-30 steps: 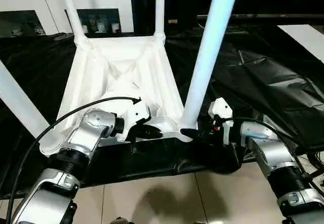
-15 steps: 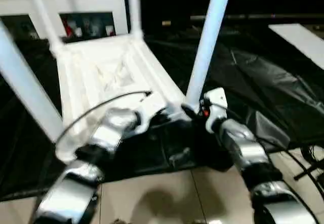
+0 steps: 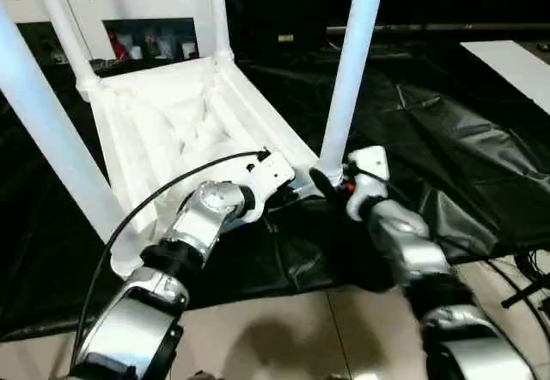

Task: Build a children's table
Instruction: Rotate leg to tighten

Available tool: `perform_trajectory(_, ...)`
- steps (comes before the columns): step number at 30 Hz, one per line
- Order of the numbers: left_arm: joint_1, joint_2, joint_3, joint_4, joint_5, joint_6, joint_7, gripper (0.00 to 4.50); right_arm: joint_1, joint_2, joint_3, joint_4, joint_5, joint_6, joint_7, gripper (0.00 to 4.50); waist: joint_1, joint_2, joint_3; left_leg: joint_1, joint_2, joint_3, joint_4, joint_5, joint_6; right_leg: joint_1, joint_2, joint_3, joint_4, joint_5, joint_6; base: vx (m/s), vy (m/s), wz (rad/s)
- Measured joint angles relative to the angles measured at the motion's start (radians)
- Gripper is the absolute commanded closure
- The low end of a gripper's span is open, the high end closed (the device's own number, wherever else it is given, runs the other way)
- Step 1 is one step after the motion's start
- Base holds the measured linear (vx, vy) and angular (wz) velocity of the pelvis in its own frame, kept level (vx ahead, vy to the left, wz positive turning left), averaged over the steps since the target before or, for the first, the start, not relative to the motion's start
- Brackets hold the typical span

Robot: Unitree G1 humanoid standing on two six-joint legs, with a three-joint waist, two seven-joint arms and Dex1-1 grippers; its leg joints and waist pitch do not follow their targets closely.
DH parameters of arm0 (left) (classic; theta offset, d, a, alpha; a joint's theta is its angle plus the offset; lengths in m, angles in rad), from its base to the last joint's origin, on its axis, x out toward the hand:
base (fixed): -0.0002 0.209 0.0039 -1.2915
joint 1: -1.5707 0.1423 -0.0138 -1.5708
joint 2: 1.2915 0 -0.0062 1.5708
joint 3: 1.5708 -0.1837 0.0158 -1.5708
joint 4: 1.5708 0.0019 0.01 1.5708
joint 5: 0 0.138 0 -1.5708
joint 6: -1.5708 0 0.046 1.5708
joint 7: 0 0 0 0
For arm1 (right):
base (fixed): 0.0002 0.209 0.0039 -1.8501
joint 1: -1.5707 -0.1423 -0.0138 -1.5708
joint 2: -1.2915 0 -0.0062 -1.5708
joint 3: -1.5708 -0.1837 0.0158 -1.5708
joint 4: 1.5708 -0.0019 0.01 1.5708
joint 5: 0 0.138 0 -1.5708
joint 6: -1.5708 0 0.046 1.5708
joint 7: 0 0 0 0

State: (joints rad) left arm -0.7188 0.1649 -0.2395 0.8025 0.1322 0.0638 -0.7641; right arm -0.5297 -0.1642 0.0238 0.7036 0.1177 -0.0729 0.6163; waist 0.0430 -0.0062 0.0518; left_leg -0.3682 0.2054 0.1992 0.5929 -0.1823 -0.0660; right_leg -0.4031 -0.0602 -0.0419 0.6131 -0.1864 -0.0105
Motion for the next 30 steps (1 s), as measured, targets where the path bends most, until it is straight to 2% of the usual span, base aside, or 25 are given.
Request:
perform_trajectory(4, 0.038, 0.069, 0.007, -0.049, -0.036, -0.014, -0.144, 4.5, 0.047, -0.11, 0.058, -0.11, 0.027, 0.023, 0.226, 0.69, 0.001, 0.0, 0.0, 0.0, 0.0, -0.001, -0.001, 0.0, 0.0, 0.0, 0.001, -0.001, 0.0, 0.0, 0.0, 0.0, 0.0, 0.0)
perform_trajectory(9, 0.088, 0.149, 0.005, -0.109, -0.072, -0.043, -0.303, 4.5, 0.061, -0.172, 0.098, -0.147, 0.03, 0.029, 0.362, 0.69, 0.001, -0.001, 0.001, 0.0, 0.001, 0.0, -0.001, 0.0, 0.0, 0.0, 0.0, 0.0, -0.001, 0.0, 0.0, 0.0, 0.0, 0.0)
perform_trajectory(10, 0.097, 0.162, 0.003, -0.126, -0.083, -0.043, -0.343, 4.5, 0.061, -0.18, 0.106, -0.149, 0.027, 0.032, 0.382, 0.69, 0.003, -0.001, 0.001, -0.001, 0.001, 0.0, -0.001, 0.0, 0.0, 0.0, 0.0, 0.0, -0.002, 0.0, 0.0, 0.0, 0.0, 0.0)
perform_trajectory(13, 0.115, 0.17, -0.014, -0.17, -0.099, -0.038, -0.413, 4.5, 0.061, -0.178, 0.13, -0.149, 0.024, 0.042, 0.401, 0.69, 0.023, -0.002, 0.001, -0.002, 0.0, 0.001, -0.001, 0.0, 0.001, 0.0, -0.001, 0.0, -0.002, -0.002, 0.0, 0.0, 0.0, 0.0)
perform_trajectory(19, 0.121, 0.169, -0.025, -0.195, -0.104, -0.02, -0.452, 4.5, 0.044, -0.165, 0.145, -0.138, 0.005, 0.051, 0.409, 0.69, 0.036, -0.003, 0.001, -0.002, 0.001, 0.002, -0.001, -0.001, 0.001, -0.001, -0.001, 0.0, -0.002, -0.002, 0.0, 0.0, 0.0, 0.0)
perform_trajectory(20, 0.122, 0.169, -0.025, -0.196, -0.104, -0.02, -0.452, 4.5, 0.042, -0.165, 0.145, -0.135, 0.005, 0.052, 0.412, 0.95, 0.037, -0.003, 0.002, -0.002, 0.001, 0.002, -0.001, -0.001, 0.001, -0.001, -0.001, 0.0, -0.002, -0.002, 0.0, 0.0, 0.0, 0.0)
perform_trajectory(23, 0.122, 0.169, -0.025, -0.198, -0.104, -0.019, -0.453, 4.5, 0.036, -0.165, 0.145, -0.129, 0.005, 0.063, 0.42, 1.03, 0.038, -0.003, 0.002, -0.002, 0.001, 0.002, -0.001, -0.001, 0.001, -0.001, -0.001, 0.0, -0.002, -0.002, 0.0, 0.0, 0.0, 0.0)
perform_trajectory(25, 0.122, 0.169, -0.025, -0.2, -0.104, -0.016, -0.454, 4.5, 0.035, -0.166, 0.146, -0.129, 0.006, 0.064, 0.426, 1.4, 0.039, -0.003, 0.002, -0.002, 0.001, 0.002, -0.001, -0.001, 0.001, -0.001, -0.001, 0.0, -0.002, -0.002, 0.0, 0.0, 0.0, 0.0)
perform_trajectory(30, 0.123, 0.169, -0.025, -0.201, -0.105, -0.013, -0.454, 4.5, 0.035, -0.166, 0.146, -0.128, 0.005, 0.065, 0.433, 1.69, 0.04, -0.003, 0.002, -0.002, 0.001, 0.002, -0.001, -0.001, 0.001, -0.001, -0.001, 0.0, -0.002, -0.002, 0.0, 0.0, 0.0, 0.0)
